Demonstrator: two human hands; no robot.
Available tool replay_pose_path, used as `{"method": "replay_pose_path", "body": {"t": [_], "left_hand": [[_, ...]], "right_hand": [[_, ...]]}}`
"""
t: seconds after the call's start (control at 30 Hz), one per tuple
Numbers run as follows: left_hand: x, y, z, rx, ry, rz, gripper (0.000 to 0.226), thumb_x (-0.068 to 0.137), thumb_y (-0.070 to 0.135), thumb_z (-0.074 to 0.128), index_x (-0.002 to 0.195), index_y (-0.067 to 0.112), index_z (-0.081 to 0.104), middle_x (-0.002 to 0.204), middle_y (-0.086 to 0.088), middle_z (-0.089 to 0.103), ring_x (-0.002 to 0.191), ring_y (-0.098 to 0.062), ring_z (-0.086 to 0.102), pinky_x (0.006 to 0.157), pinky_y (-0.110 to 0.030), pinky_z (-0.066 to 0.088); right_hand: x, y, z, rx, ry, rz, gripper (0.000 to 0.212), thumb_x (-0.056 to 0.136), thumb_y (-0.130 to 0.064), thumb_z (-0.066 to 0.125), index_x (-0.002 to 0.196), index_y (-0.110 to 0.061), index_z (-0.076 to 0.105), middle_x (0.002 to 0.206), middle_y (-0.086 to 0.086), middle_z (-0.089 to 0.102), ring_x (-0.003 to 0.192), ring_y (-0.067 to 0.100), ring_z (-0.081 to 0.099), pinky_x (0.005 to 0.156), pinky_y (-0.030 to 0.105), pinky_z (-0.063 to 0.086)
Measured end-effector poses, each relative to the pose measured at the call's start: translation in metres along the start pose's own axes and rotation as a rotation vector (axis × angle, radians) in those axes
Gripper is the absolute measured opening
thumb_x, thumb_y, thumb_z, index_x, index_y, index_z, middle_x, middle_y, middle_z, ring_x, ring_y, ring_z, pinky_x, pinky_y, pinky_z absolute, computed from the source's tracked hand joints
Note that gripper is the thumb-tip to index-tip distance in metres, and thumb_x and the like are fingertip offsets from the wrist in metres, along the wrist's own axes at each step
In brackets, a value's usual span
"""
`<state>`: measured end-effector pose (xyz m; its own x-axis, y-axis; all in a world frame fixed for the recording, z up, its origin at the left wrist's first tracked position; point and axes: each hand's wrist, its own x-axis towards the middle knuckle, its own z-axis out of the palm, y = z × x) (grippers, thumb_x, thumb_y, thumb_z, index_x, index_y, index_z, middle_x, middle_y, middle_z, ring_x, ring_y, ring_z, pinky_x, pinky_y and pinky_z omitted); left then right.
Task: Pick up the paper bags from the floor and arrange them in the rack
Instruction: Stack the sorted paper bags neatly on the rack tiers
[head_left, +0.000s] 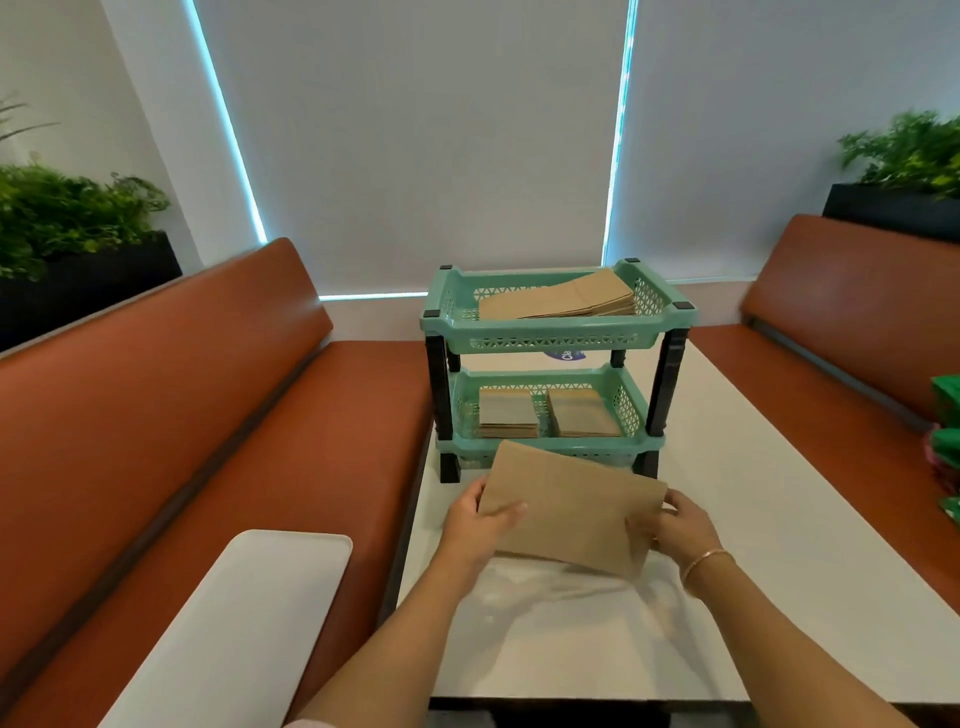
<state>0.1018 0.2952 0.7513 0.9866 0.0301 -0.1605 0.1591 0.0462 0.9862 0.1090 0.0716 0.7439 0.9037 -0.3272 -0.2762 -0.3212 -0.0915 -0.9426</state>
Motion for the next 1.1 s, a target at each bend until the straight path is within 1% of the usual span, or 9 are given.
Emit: {"method": "replay_pose_path", "body": {"t": [0.07,0.17,0.33,0.47,0.67,0.73,0.8,0.87,1.1], "left_hand": [[-0.012,-0.003,-0.006,0.051,-0.021,0.014,0.045,0.079,0.002,0.072,0.117,0.018,0.055,0.103,0.001,0.066,0.097,-0.016,0.062,0.077,-0.025,0.053],[-0.029,-0.015,-0.015,0.133,0.014,0.034,0.047,0.077,0.005,0.074,0.118,0.02,0.057,0.109,-0.001,0.066,0.102,-0.019,0.062,0.09,-0.035,0.052],[-0.055,-0.04,-0.017,0.153,0.099,-0.001,0.044,0.08,0.005,0.072,0.118,0.019,0.054,0.109,-0.003,0.065,0.103,-0.02,0.06,0.089,-0.031,0.049],[-0.066,-0.048,-0.009,0.165,0.111,-0.027,0.048,0.082,0.006,0.069,0.125,0.013,0.049,0.113,-0.005,0.061,0.104,-0.021,0.058,0.089,-0.029,0.047],[-0.067,-0.034,-0.01,0.079,0.111,0.034,0.045,0.078,0.005,0.074,0.116,0.017,0.054,0.108,-0.004,0.064,0.101,-0.021,0.06,0.091,-0.035,0.05],[-0.067,-0.03,-0.012,0.097,0.118,0.048,0.045,0.074,0.01,0.078,0.111,0.018,0.053,0.104,-0.002,0.063,0.097,-0.02,0.06,0.085,-0.033,0.052],[-0.069,-0.028,-0.014,0.104,0.114,0.069,0.042,0.073,0.011,0.079,0.105,0.018,0.054,0.099,0.0,0.062,0.091,-0.017,0.059,0.075,-0.026,0.051],[-0.069,-0.029,-0.017,0.105,0.105,0.073,0.037,0.073,0.008,0.078,0.1,0.019,0.055,0.095,0.0,0.063,0.087,-0.015,0.059,0.072,-0.024,0.05],[-0.066,-0.044,-0.016,0.094,-0.001,-0.098,0.041,0.068,0.009,0.082,0.1,0.022,0.06,0.103,-0.003,0.067,0.103,-0.023,0.06,0.093,-0.038,0.05]], "right_hand": [[-0.015,-0.002,-0.003,-0.019,0.009,-0.084,0.033,0.079,0.01,0.055,0.107,-0.005,0.062,0.096,0.013,0.062,0.089,0.029,0.056,0.089,0.051,0.051],[-0.039,0.002,-0.007,-0.017,0.01,-0.158,0.029,0.08,0.012,0.049,0.092,-0.01,0.063,0.092,0.012,0.062,0.087,0.027,0.054,0.085,0.046,0.05],[-0.071,0.036,0.0,-0.091,-0.032,-0.118,0.028,0.075,0.011,0.059,0.1,-0.002,0.062,0.09,0.013,0.064,0.081,0.026,0.058,0.075,0.036,0.05],[-0.084,0.051,0.005,-0.125,0.02,-0.08,0.028,0.076,0.008,0.057,0.1,-0.006,0.057,0.095,0.013,0.062,0.088,0.029,0.058,0.08,0.039,0.05],[-0.088,0.038,-0.001,-0.07,0.049,-0.146,0.028,0.074,0.009,0.062,0.096,-0.009,0.06,0.095,0.012,0.065,0.089,0.029,0.059,0.083,0.04,0.051],[-0.088,0.038,-0.003,-0.069,0.046,-0.155,0.027,0.073,0.005,0.067,0.096,-0.009,0.061,0.094,0.012,0.065,0.089,0.03,0.06,0.08,0.038,0.051],[-0.088,0.042,-0.004,-0.057,0.038,-0.143,0.03,0.072,0.004,0.07,0.098,-0.008,0.061,0.095,0.012,0.065,0.089,0.031,0.06,0.078,0.036,0.05],[-0.089,0.047,-0.004,-0.067,0.038,-0.125,0.032,0.074,0.004,0.067,0.103,-0.007,0.06,0.098,0.012,0.064,0.092,0.03,0.059,0.082,0.037,0.05],[-0.089,0.058,-0.001,-0.221,0.035,-0.061,0.03,0.079,0.002,0.06,0.107,-0.007,0.057,0.103,0.013,0.063,0.095,0.03,0.059,0.088,0.04,0.05]]}}
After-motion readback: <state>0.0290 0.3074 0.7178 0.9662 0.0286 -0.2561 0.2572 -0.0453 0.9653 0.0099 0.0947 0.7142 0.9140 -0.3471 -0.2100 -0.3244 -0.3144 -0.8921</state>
